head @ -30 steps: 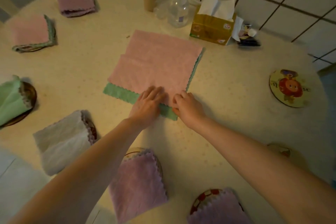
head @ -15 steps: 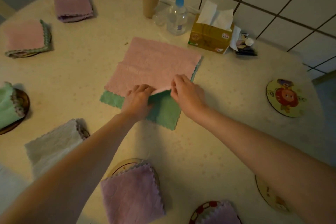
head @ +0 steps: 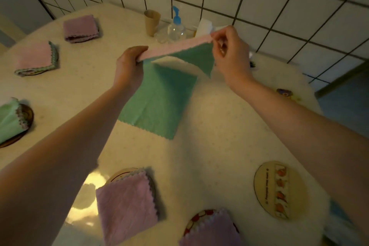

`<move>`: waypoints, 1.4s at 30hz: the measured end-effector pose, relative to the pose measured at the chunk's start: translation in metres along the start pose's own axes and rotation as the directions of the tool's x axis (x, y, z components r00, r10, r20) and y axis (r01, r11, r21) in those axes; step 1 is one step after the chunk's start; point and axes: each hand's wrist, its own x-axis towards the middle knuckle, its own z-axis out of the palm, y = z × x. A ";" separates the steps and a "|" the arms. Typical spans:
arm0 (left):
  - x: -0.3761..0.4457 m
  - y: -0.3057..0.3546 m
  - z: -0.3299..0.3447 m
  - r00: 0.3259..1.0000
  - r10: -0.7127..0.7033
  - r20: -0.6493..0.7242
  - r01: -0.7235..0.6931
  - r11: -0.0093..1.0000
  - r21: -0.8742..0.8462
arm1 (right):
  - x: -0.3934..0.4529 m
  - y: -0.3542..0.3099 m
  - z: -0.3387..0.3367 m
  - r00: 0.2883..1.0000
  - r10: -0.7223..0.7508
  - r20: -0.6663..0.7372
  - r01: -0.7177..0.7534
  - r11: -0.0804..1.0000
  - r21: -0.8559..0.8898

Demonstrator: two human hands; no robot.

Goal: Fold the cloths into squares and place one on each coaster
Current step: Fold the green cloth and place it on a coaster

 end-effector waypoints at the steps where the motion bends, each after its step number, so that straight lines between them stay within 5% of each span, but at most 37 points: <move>1: -0.009 0.016 0.002 0.999 0.032 -0.019 -0.033 0.999 -0.017 | -0.007 0.002 -0.018 0.999 -0.039 -0.024 0.039 0.999 0.002; 6: -0.088 0.069 0.026 0.972 0.231 0.048 -0.232 0.973 0.014 | -0.074 0.028 -0.110 0.992 -0.123 -0.009 0.123 0.991 -0.046; 12: -0.234 0.090 0.080 0.897 0.298 0.325 -0.340 0.937 0.079 | -0.206 0.097 -0.200 0.955 0.059 0.290 0.002 0.978 -0.206; 16: -0.331 0.085 0.105 0.760 0.330 0.560 -0.481 0.865 0.142 | -0.286 0.132 -0.233 0.878 0.194 0.438 -0.084 0.963 -0.257; 21: -0.386 0.097 0.111 0.739 0.322 0.592 -0.472 0.874 0.114 | -0.351 0.167 -0.256 0.785 0.319 0.532 -0.179 0.937 -0.298; 25: -0.392 0.092 0.107 0.802 0.132 0.583 -0.273 0.949 0.161 | -0.356 0.178 -0.262 0.771 0.311 0.556 -0.150 0.937 -0.316; 30: -0.360 0.099 0.106 0.859 -0.225 0.460 0.238 0.971 0.029 | -0.317 0.172 -0.251 0.838 0.330 0.435 -0.269 0.943 -0.197; 37: -0.290 0.092 0.131 0.772 -0.521 0.365 0.615 0.756 -0.222 | -0.245 0.201 -0.206 0.676 0.663 0.323 -0.696 0.718 -0.019; 42: -0.252 0.075 0.158 0.702 -0.619 0.352 0.707 0.665 -0.241 | -0.214 0.226 -0.178 0.608 0.740 0.288 -0.771 0.637 -0.009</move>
